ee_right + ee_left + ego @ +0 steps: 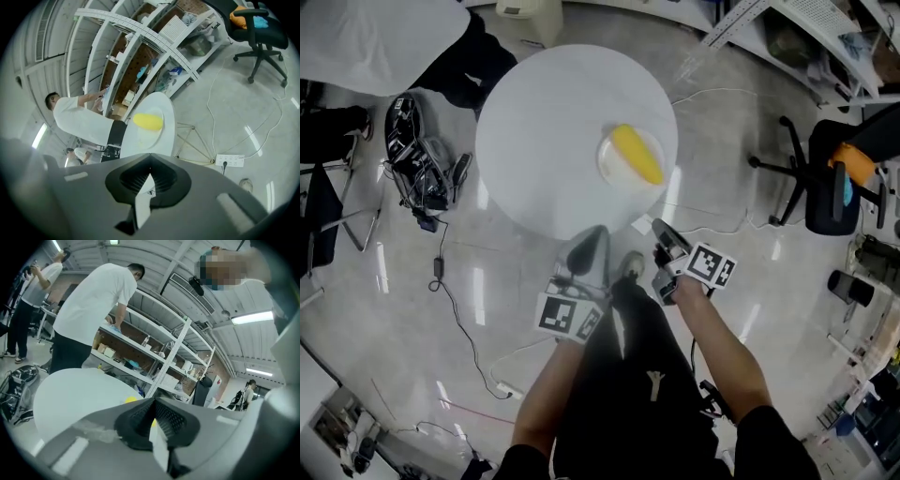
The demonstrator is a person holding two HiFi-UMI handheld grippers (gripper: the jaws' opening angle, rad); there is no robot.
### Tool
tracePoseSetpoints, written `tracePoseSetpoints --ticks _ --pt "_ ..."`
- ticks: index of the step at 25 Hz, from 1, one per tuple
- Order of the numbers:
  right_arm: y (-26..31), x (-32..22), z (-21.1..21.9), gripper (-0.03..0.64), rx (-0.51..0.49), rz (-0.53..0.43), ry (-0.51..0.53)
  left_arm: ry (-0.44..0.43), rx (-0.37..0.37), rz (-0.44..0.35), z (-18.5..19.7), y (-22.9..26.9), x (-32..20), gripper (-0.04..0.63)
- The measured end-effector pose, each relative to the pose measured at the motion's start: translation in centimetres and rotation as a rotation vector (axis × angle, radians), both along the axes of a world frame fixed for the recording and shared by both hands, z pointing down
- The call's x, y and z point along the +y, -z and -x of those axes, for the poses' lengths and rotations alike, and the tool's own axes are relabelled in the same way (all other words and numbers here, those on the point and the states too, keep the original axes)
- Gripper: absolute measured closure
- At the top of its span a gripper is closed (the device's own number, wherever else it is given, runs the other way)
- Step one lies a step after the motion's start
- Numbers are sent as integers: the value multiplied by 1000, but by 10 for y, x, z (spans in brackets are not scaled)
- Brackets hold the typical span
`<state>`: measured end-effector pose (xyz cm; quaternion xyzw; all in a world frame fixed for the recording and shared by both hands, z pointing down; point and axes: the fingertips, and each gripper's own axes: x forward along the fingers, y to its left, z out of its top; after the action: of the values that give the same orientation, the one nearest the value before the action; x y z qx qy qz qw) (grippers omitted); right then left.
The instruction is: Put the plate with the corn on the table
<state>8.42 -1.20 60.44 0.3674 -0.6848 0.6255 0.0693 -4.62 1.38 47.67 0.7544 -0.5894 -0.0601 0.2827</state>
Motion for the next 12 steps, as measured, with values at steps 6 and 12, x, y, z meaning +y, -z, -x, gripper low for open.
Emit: tracePoseSetpoints --ticks 6,12 --pt "31 -4 0 607 43 -96 65 9 -31 -30 -5 26 8 589" --pt "66 -7 -6 607 99 -194 94 10 -39 -53 -18 55 12 589"
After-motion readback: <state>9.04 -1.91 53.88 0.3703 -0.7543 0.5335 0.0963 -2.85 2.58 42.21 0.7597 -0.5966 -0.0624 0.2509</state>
